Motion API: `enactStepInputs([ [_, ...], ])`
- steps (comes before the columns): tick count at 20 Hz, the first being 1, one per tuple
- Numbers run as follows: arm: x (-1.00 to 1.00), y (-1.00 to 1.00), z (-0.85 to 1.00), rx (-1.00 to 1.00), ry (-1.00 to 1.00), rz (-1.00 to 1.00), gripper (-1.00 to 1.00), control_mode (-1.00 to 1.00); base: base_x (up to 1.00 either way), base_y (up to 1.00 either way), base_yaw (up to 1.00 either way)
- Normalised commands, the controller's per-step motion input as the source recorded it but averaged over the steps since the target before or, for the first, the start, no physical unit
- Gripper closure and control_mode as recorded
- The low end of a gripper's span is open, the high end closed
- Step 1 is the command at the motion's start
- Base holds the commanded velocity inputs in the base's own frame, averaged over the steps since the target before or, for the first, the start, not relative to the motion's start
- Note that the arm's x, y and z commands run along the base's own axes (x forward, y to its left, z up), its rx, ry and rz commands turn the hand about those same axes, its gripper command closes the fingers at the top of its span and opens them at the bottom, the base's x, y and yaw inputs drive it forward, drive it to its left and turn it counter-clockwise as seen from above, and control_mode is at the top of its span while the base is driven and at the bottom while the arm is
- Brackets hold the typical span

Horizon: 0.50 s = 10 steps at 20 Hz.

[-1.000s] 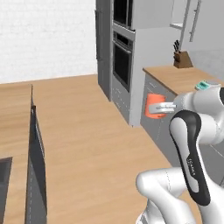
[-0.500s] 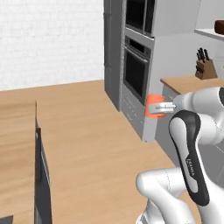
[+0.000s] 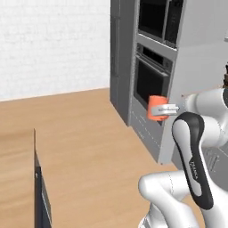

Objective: Gather all objects into one cabinet and sort the glasses and bowls to opposite sides.

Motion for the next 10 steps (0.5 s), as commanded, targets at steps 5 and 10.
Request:
enactStepInputs([
  [5, 0.0, 0.0, 0.0, 0.0, 0.0, 0.0, 1.0, 1.0, 1.0, 0.29, -0.36],
  [10, 0.0, 0.0, 0.0, 0.0, 0.0, 0.0, 1.0, 1.0, 0.63, 0.45, -0.78],
])
